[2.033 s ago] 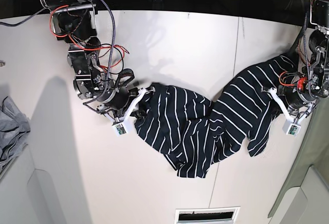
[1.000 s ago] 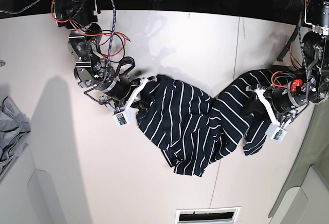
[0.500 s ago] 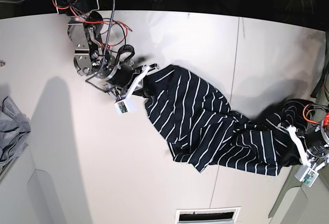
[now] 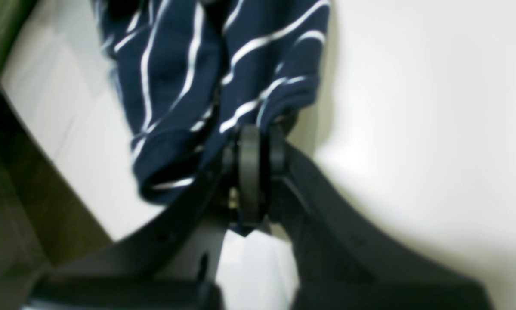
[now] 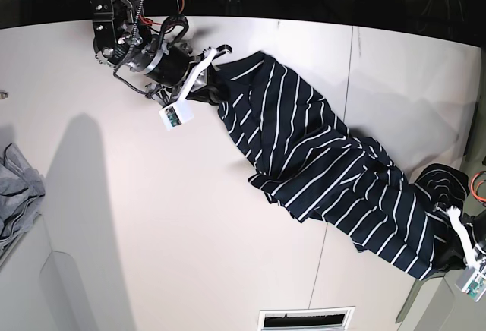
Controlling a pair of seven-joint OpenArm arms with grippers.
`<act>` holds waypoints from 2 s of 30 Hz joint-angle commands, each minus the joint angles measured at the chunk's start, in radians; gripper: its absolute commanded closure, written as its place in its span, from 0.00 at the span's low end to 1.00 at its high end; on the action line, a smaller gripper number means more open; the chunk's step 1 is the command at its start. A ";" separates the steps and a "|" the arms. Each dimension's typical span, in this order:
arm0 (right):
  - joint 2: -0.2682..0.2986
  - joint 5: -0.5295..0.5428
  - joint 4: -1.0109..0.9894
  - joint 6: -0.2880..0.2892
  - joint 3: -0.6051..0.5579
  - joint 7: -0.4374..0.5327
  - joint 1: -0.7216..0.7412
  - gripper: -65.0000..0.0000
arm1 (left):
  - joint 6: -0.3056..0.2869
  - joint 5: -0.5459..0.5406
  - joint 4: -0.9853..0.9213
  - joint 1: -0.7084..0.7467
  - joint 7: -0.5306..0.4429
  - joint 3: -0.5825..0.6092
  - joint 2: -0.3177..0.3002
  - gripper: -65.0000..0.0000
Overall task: Layout the t-shirt on the table in an organized manner, then fold the t-shirt properly
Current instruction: 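Lift and stretch the shirt apart, shaking it flat onto the table, then grasp the shirt's collar edge with the right gripper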
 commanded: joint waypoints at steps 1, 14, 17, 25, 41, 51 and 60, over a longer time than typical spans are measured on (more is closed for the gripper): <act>0.016 0.036 0.037 0.010 0.001 0.000 -0.008 1.00 | 0.014 -0.006 0.014 -0.039 -0.024 -0.013 -0.028 1.00; 0.098 0.102 0.211 0.010 0.001 -0.062 -0.172 1.00 | -0.024 -0.101 0.014 -0.206 -0.064 0.006 0.032 1.00; 0.099 0.119 0.224 0.015 0.001 -0.069 -0.187 1.00 | -0.024 -0.100 0.014 -0.261 -0.064 0.086 0.081 1.00; 0.093 0.195 0.224 0.016 0.000 -0.149 -0.192 1.00 | -0.010 0.073 -0.053 -0.441 -0.142 0.423 0.289 1.00; 0.093 0.126 0.224 0.005 0.000 -0.126 -0.159 0.86 | -0.005 0.091 -0.471 -0.550 -0.020 0.595 0.593 0.54; -0.003 0.142 0.354 0.006 -0.044 -0.164 -0.056 0.62 | -0.073 -0.147 -0.319 -0.473 0.071 0.415 0.252 0.54; -0.121 -0.245 0.251 -0.058 -0.439 -0.151 0.111 0.62 | -0.129 -0.285 -0.313 -0.283 0.114 0.171 0.083 0.54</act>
